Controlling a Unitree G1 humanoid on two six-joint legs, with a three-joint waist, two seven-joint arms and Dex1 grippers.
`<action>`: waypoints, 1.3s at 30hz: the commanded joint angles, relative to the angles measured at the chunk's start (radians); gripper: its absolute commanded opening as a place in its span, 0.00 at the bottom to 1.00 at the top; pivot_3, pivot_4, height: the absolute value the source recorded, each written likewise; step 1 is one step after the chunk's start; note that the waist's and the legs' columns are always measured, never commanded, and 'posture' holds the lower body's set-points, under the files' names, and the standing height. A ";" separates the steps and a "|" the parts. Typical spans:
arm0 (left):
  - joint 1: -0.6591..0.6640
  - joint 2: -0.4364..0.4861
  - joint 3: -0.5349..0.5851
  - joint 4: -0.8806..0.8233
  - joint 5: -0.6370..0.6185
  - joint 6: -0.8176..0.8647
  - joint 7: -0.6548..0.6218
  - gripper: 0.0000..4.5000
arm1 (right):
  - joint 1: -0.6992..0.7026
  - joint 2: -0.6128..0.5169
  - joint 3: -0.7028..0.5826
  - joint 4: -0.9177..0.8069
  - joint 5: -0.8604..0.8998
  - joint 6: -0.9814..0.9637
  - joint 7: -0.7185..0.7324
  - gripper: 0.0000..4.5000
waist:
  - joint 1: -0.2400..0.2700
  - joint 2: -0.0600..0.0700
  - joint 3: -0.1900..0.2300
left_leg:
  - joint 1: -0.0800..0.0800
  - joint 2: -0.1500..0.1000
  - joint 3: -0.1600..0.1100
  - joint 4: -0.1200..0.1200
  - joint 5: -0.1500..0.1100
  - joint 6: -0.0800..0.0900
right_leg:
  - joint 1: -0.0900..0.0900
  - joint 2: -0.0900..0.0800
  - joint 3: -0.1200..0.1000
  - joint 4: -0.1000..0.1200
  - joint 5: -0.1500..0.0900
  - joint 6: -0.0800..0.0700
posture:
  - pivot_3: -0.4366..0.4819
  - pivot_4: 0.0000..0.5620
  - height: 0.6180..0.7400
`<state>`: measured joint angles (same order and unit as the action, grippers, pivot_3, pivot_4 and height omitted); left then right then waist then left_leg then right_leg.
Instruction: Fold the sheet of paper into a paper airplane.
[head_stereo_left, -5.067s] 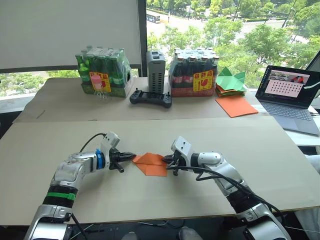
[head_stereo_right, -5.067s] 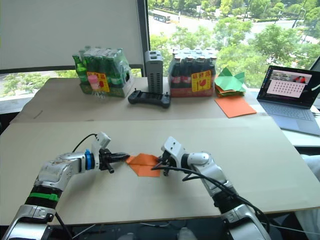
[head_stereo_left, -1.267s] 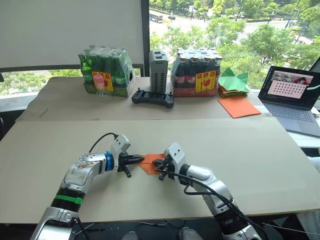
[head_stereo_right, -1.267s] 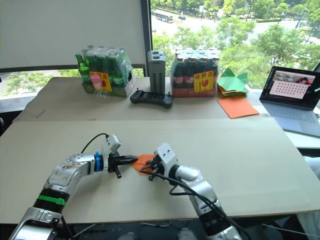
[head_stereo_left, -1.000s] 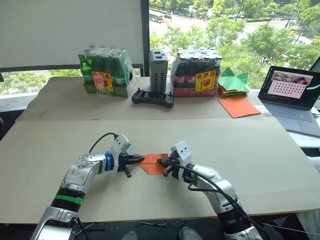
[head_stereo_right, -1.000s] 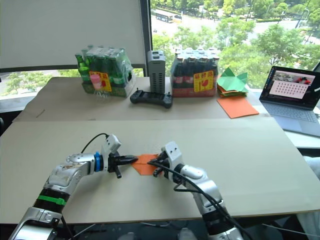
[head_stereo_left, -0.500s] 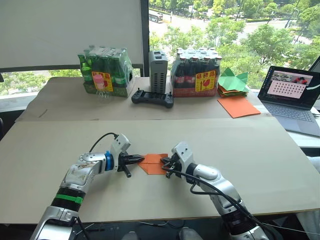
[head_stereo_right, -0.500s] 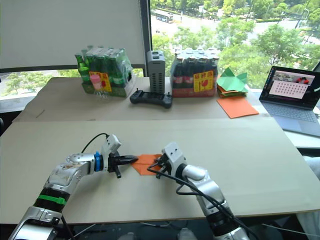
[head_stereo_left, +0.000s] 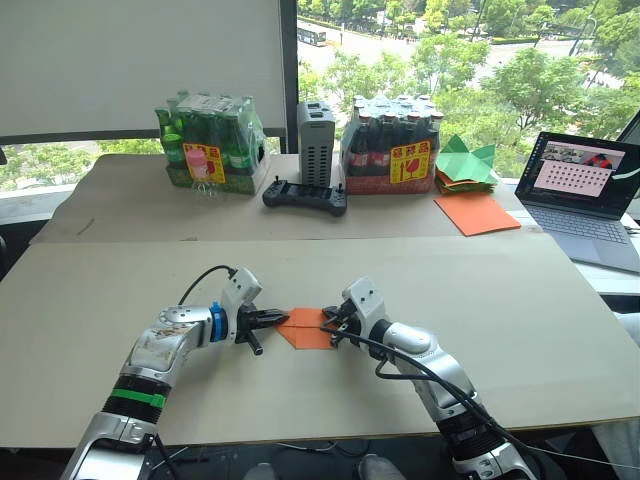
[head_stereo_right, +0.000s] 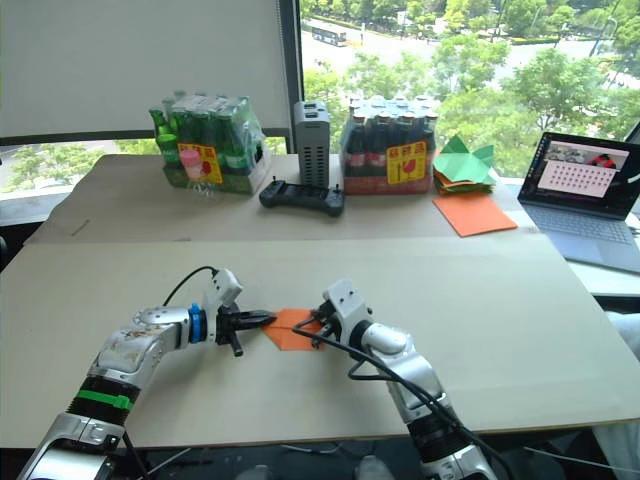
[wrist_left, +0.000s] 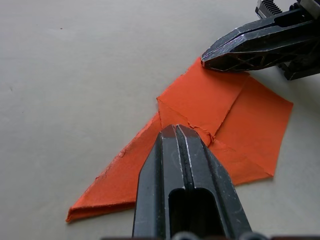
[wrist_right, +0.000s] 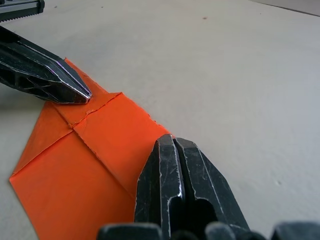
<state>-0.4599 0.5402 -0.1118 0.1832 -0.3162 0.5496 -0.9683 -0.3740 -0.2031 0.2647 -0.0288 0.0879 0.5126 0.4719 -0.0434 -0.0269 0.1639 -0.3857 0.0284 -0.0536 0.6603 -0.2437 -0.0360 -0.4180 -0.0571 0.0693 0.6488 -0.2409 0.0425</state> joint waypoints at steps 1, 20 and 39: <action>0.018 0.001 -0.004 -0.008 0.009 0.015 0.006 0.00 | 0.029 -0.029 0.001 0.007 -0.024 0.013 0.000 0.01 | 0.000 0.000 0.000 | 0.000 0.000 0.000 0.000 0.000 0.000 | 0.000 0.000 0.000 0.000 0.000 0.000 | 0.48 0.27 1.00; -0.041 -0.032 0.103 -0.063 -0.117 0.169 0.049 0.00 | -0.054 0.029 -0.219 0.042 0.060 -0.145 -0.098 0.01 | -0.001 0.000 0.000 | -0.003 0.000 0.000 0.000 0.000 0.000 | -0.003 0.000 0.000 0.000 0.000 0.000 | 0.48 0.27 1.00; 0.009 0.123 0.275 -0.304 -0.398 0.446 0.016 0.00 | -0.043 -0.003 -0.199 -0.016 0.210 -0.002 0.099 0.01 | -0.018 0.000 0.001 | -0.004 0.001 0.000 0.000 0.000 0.000 | -0.004 0.000 0.000 0.000 0.000 0.000 | 0.48 0.27 1.00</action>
<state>-0.4585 0.6379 0.1395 -0.0840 -0.6896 0.9965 -0.9225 -0.4177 -0.1947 0.0462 0.0202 0.2570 0.4681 0.5243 -0.0617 -0.0269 0.1645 -0.3895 0.0291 -0.0539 0.6599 -0.2437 -0.0360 -0.4221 -0.0568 0.0693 0.6487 -0.2408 0.0423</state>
